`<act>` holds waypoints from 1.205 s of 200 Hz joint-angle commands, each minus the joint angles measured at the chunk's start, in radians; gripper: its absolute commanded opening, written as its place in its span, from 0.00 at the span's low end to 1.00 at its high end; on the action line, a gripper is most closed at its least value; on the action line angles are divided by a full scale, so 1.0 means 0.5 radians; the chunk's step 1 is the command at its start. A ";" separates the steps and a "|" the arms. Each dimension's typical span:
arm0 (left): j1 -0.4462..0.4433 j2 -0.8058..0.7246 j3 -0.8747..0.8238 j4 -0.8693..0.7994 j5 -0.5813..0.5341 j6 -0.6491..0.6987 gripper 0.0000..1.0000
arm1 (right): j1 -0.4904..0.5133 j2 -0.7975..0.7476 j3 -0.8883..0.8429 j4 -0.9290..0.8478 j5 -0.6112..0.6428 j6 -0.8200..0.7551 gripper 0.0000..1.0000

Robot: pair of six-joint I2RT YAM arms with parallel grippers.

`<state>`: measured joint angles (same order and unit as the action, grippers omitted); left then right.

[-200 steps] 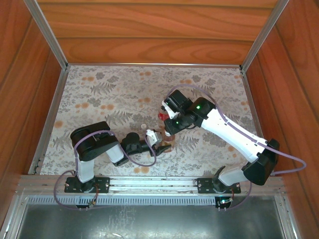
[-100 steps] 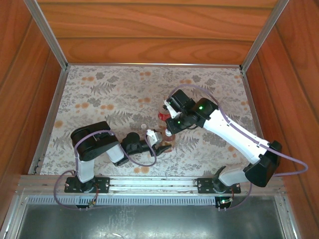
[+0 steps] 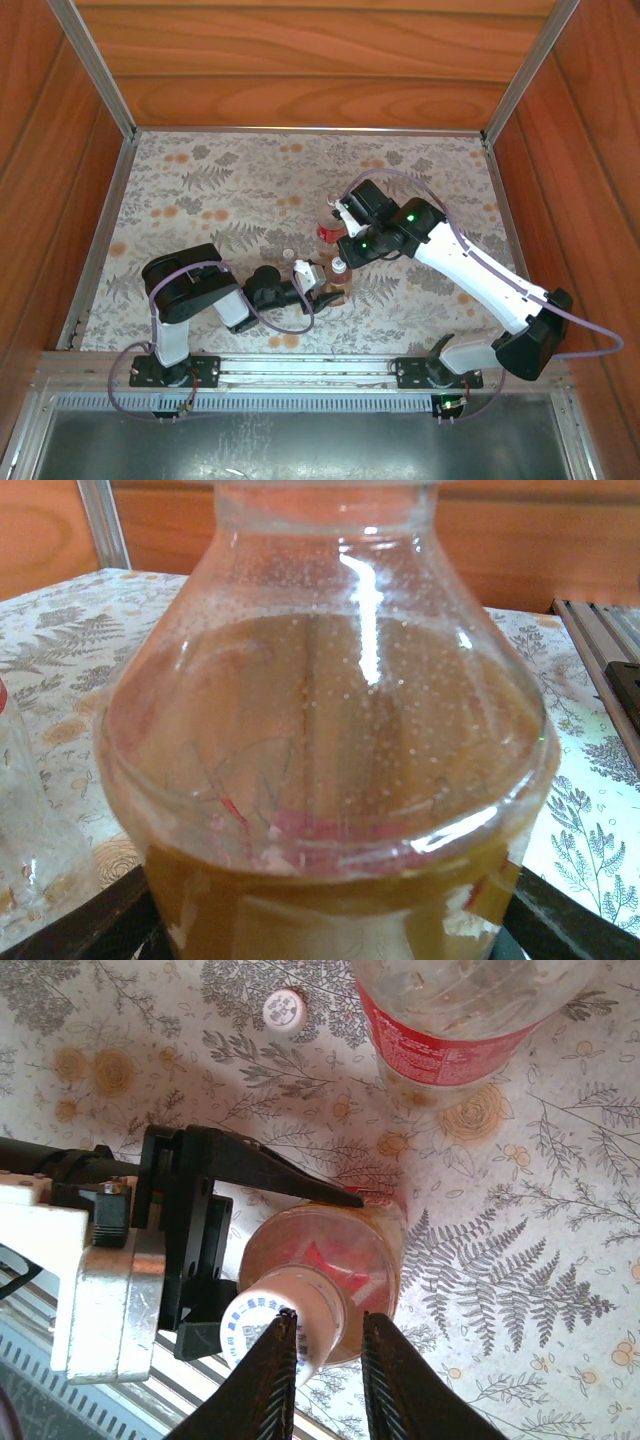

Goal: Screw on the bottle caps

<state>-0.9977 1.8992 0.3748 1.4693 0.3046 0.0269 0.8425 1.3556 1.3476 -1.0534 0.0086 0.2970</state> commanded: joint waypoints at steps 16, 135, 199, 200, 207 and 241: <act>-0.020 0.077 -0.015 -0.190 0.014 0.004 0.66 | -0.013 -0.036 -0.033 0.008 -0.050 0.026 0.25; -0.020 0.070 -0.023 -0.189 0.007 0.004 0.66 | -0.022 -0.050 -0.047 0.076 -0.112 -0.007 0.31; -0.019 0.073 -0.019 -0.190 0.014 0.002 0.66 | -0.050 -0.063 -0.208 0.179 -0.142 0.034 0.24; -0.018 0.073 -0.019 -0.190 0.014 0.002 0.66 | -0.050 -0.063 -0.207 0.180 -0.144 0.035 0.24; -0.020 0.076 -0.018 -0.190 0.010 -0.001 0.66 | -0.052 -0.072 -0.222 0.180 -0.149 0.038 0.23; -0.019 0.083 -0.008 -0.189 -0.005 -0.017 0.66 | -0.053 -0.138 -0.291 0.151 -0.174 0.070 0.18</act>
<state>-0.9977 1.9022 0.3759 1.4708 0.3038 0.0257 0.8227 1.3060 1.2449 -0.9287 -0.0608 0.3168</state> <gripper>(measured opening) 0.663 0.184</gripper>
